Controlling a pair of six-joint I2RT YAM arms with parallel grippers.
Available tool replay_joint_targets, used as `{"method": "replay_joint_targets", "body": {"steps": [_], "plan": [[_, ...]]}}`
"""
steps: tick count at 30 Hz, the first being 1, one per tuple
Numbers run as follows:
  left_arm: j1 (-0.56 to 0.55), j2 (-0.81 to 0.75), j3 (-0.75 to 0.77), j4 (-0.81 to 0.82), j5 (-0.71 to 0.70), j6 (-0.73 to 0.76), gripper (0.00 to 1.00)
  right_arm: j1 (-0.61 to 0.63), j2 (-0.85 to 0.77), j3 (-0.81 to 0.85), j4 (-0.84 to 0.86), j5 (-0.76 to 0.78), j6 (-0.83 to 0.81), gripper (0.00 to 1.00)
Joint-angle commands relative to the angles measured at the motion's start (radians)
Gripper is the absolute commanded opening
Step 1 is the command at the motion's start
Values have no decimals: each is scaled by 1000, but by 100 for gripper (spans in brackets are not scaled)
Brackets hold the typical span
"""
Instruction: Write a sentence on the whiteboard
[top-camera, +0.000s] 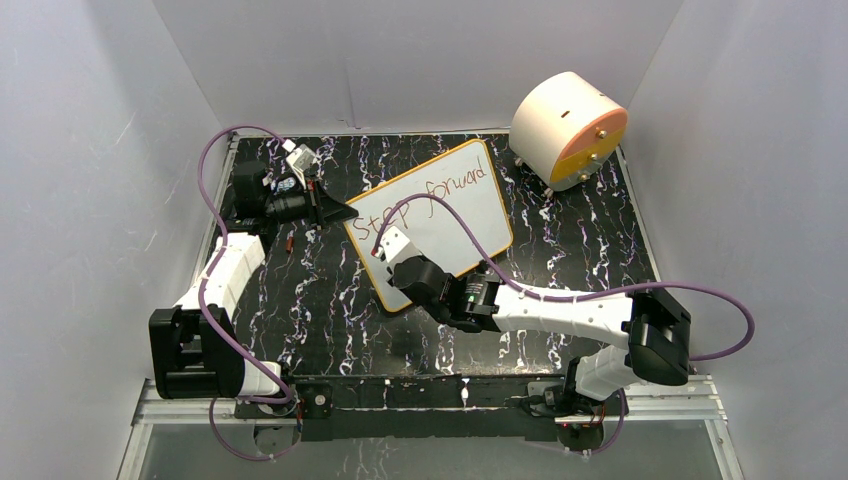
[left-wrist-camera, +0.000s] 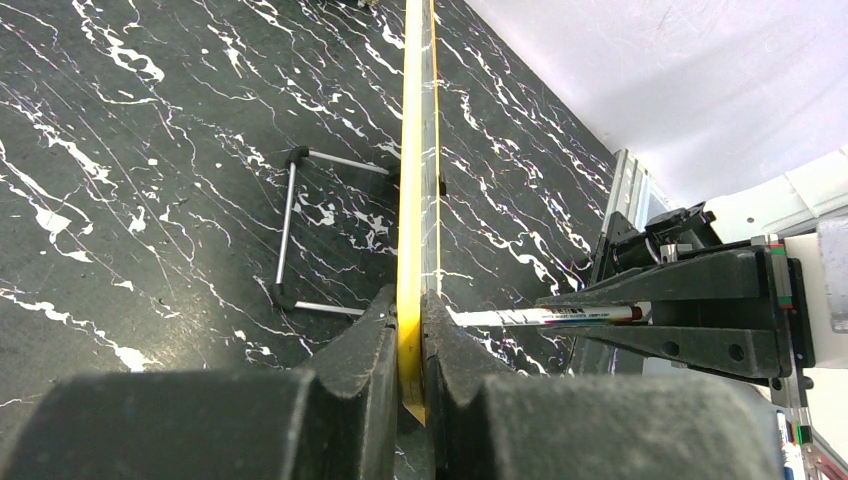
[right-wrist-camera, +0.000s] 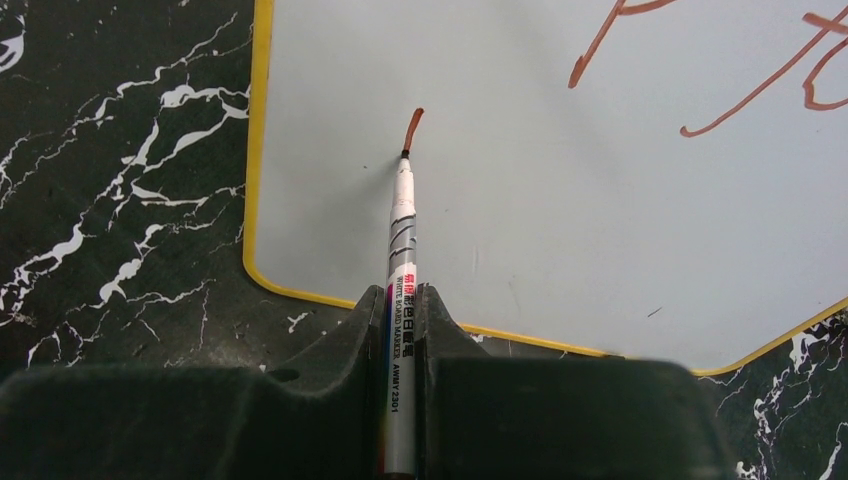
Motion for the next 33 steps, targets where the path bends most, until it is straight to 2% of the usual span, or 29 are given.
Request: {"method": "replay_joint_targets", "body": {"steps": [1, 21, 33], "plan": [[-12, -6, 1, -51, 28, 57, 0, 0, 2, 28, -40, -3, 29, 0], [-13, -5, 1, -51, 44, 57, 0, -4, 16, 31, 92, 103, -47, 0], [-13, -6, 2, -51, 43, 57, 0, -15, 19, 49, 133, 99, -70, 0]]}}
